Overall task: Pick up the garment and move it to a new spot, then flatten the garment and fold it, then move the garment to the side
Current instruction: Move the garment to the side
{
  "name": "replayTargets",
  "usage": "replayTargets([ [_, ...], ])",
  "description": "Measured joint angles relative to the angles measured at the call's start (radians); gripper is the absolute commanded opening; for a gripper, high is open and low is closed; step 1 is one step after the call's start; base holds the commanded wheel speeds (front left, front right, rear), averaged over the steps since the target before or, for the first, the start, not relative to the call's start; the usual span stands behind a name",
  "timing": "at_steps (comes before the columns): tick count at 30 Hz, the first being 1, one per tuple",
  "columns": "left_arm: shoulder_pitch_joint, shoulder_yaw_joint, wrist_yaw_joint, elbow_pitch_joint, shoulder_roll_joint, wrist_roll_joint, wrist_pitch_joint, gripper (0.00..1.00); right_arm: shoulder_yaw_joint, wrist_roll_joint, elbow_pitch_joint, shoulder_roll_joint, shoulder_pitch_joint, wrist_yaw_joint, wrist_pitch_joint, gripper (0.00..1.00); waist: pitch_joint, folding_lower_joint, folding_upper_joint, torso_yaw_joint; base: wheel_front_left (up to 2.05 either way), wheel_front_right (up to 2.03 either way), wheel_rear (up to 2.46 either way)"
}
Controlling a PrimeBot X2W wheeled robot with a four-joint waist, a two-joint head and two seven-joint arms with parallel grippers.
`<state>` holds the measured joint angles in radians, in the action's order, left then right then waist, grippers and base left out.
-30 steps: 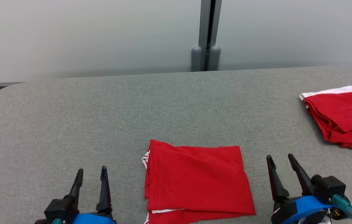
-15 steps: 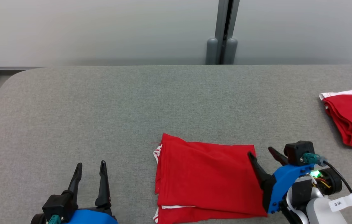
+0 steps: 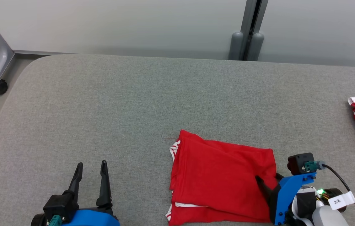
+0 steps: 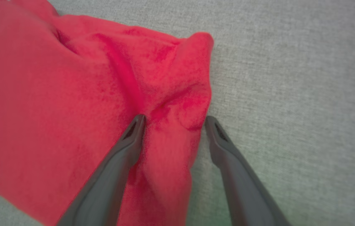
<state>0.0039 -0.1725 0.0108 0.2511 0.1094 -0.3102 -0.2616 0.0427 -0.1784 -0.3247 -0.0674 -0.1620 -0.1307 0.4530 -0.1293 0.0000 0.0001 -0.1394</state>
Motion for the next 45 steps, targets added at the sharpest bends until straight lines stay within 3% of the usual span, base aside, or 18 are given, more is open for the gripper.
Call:
replayTargets([
  [1,0.000,0.001,-0.001,0.000,-0.001,0.004,0.000,1.00,0.001,-0.002,-0.008,0.000,-0.005,0.000,0.001,1.00,-0.001,0.0000,0.0000,-0.001,0.00,0.00,0.00],
  [2,0.000,0.002,-0.002,0.000,-0.002,0.004,0.000,1.00,0.003,-0.002,-0.015,0.001,-0.009,0.000,0.001,0.55,-0.002,0.0000,0.0000,-0.002,0.00,0.00,0.00],
  [3,0.000,0.004,-0.002,0.000,-0.003,0.006,0.000,1.00,0.007,-0.007,-0.021,0.001,-0.014,0.000,0.001,0.40,-0.003,0.0000,0.0000,-0.001,0.00,0.00,0.00],
  [4,0.000,0.004,-0.003,0.001,-0.005,0.008,0.000,1.00,0.010,-0.010,-0.026,0.001,-0.018,0.000,0.000,0.31,-0.004,0.0000,0.0000,0.000,0.00,0.00,0.00],
  [6,0.000,0.006,-0.005,0.001,-0.009,0.013,0.000,1.00,0.017,-0.010,-0.036,0.002,-0.030,0.000,-0.013,0.00,-0.008,0.0000,0.0000,0.007,0.00,0.00,0.00],
  [14,-0.002,0.012,-0.020,-0.012,-0.014,0.033,0.000,1.00,0.015,-0.008,-0.013,-0.033,-0.101,-0.001,-0.088,0.00,-0.042,0.0000,0.0000,0.102,0.00,0.00,0.00],
  [21,-0.052,0.001,-0.031,-0.060,-0.006,0.073,-0.001,1.00,-0.015,-0.010,0.076,-0.119,-0.153,0.000,-0.102,0.00,-0.134,0.0002,0.0000,0.297,0.00,0.00,0.00],
  [26,-0.099,-0.004,-0.037,-0.091,0.023,0.093,0.009,1.00,-0.024,-0.026,0.110,-0.128,-0.184,0.000,-0.117,0.00,-0.200,0.0002,0.0000,0.422,0.00,0.00,0.00],
  [30,-0.129,-0.017,-0.042,-0.108,0.040,0.103,0.034,1.00,-0.028,-0.027,0.110,-0.116,-0.204,0.000,-0.142,0.00,-0.228,0.0001,0.0000,0.485,0.00,0.00,0.00],
  [37,-0.134,-0.027,-0.044,-0.114,0.055,0.108,0.054,1.00,0.018,-0.022,0.057,-0.102,-0.258,0.000,-0.165,0.00,-0.231,0.0001,0.0000,0.505,0.00,0.00,0.00],
  [45,-0.136,-0.032,-0.037,-0.099,0.042,0.097,0.041,1.00,0.054,-0.034,0.041,-0.162,-0.423,0.000,-0.127,0.00,-0.205,0.0000,0.0000,0.438,0.00,0.00,0.00],
])
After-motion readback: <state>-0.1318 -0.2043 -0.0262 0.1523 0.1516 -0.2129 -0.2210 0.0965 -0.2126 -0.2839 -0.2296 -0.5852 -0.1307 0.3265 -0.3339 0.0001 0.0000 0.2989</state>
